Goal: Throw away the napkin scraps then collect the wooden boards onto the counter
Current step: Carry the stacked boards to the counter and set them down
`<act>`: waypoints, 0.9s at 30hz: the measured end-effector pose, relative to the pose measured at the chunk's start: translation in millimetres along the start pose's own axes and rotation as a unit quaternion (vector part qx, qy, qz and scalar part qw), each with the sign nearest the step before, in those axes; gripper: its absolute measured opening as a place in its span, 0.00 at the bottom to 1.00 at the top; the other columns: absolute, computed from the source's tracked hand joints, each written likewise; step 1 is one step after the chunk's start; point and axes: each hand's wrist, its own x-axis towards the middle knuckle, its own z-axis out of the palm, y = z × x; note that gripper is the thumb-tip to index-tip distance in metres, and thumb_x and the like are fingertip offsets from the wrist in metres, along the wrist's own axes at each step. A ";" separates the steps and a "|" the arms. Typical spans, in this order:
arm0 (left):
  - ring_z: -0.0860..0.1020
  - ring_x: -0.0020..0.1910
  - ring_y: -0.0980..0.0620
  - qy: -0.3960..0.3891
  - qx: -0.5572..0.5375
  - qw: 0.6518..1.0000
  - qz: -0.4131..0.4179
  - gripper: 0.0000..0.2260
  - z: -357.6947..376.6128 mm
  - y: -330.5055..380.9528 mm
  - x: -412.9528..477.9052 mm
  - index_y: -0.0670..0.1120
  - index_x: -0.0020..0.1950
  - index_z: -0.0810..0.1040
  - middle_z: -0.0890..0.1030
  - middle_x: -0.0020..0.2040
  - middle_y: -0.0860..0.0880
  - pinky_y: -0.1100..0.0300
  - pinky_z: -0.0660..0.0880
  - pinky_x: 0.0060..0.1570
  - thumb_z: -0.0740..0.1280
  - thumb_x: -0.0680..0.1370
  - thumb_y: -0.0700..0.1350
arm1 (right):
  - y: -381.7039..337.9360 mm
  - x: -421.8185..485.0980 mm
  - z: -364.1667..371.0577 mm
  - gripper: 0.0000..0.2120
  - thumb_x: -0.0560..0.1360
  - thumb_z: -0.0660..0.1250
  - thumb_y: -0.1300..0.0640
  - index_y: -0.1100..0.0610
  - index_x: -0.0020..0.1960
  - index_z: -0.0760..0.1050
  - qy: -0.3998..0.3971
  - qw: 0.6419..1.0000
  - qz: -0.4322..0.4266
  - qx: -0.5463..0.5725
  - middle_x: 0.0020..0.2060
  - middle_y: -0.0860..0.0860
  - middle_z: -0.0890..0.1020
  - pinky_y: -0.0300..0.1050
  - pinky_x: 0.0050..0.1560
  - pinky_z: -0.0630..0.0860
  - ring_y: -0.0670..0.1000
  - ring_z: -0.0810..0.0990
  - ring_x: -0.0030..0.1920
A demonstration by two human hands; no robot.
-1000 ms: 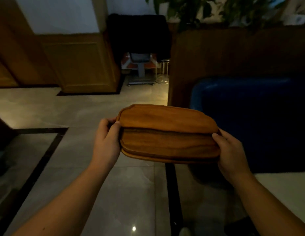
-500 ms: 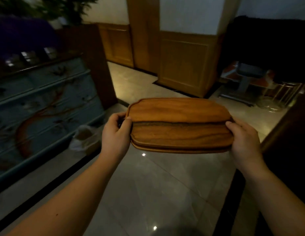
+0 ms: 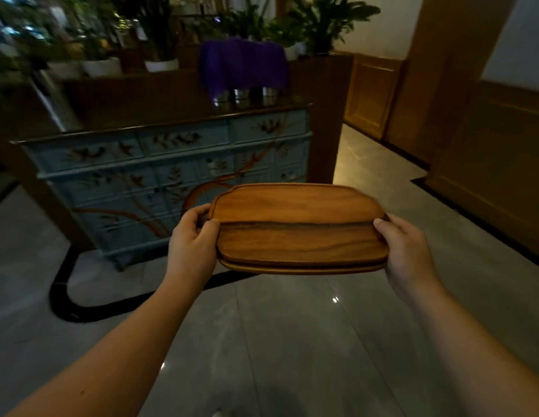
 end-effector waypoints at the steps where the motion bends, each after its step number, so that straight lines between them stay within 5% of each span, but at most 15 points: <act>1: 0.82 0.46 0.49 0.007 -0.007 1.000 -0.005 0.13 -8.8 -3.5 15.0 0.48 0.62 0.75 0.82 0.50 0.49 0.52 0.80 0.45 0.61 0.79 0.44 | 1.6 15.3 17.6 0.11 0.77 0.62 0.52 0.53 0.42 0.82 -0.015 1.000 0.001 -0.005 0.36 0.53 0.79 0.51 0.42 0.71 0.56 0.78 0.40; 8: 0.79 0.36 0.45 0.060 -0.024 0.998 -0.029 0.12 -59.4 -27.0 149.4 0.49 0.60 0.77 0.81 0.43 0.45 0.45 0.77 0.38 0.60 0.78 0.45 | 8.2 119.6 146.1 0.12 0.74 0.62 0.45 0.48 0.43 0.82 -0.097 0.995 0.002 -0.029 0.39 0.53 0.80 0.53 0.43 0.72 0.56 0.79 0.43; 12: 0.79 0.36 0.47 0.059 -0.016 0.998 -0.022 0.11 -81.2 -27.0 215.6 0.48 0.59 0.77 0.82 0.44 0.45 0.53 0.77 0.33 0.60 0.79 0.44 | 10.7 166.3 208.3 0.14 0.73 0.63 0.45 0.52 0.49 0.82 -0.107 0.994 0.017 -0.012 0.44 0.59 0.84 0.59 0.51 0.76 0.61 0.82 0.48; 19: 0.79 0.39 0.47 0.076 0.006 0.997 -0.022 0.12 -102.6 -45.5 325.5 0.48 0.60 0.77 0.82 0.44 0.46 0.48 0.77 0.40 0.60 0.79 0.44 | 29.2 244.6 297.1 0.11 0.79 0.61 0.55 0.57 0.48 0.81 -0.113 0.993 0.038 0.004 0.42 0.59 0.83 0.54 0.46 0.76 0.57 0.82 0.43; 23: 0.79 0.41 0.50 0.094 0.017 0.995 -0.027 0.11 -96.6 -55.2 391.8 0.49 0.60 0.77 0.81 0.45 0.50 0.48 0.79 0.44 0.60 0.79 0.45 | 36.9 308.3 339.1 0.12 0.79 0.60 0.55 0.56 0.44 0.80 -0.124 0.992 0.033 -0.004 0.33 0.50 0.80 0.42 0.35 0.74 0.50 0.80 0.36; 27: 0.81 0.41 0.51 0.112 0.031 0.993 -0.031 0.11 -89.7 -67.1 470.2 0.50 0.59 0.77 0.82 0.45 0.49 0.52 0.79 0.41 0.62 0.78 0.46 | 52.5 386.6 387.0 0.12 0.79 0.61 0.54 0.60 0.48 0.81 -0.139 0.989 0.049 0.021 0.39 0.60 0.81 0.49 0.42 0.76 0.57 0.81 0.42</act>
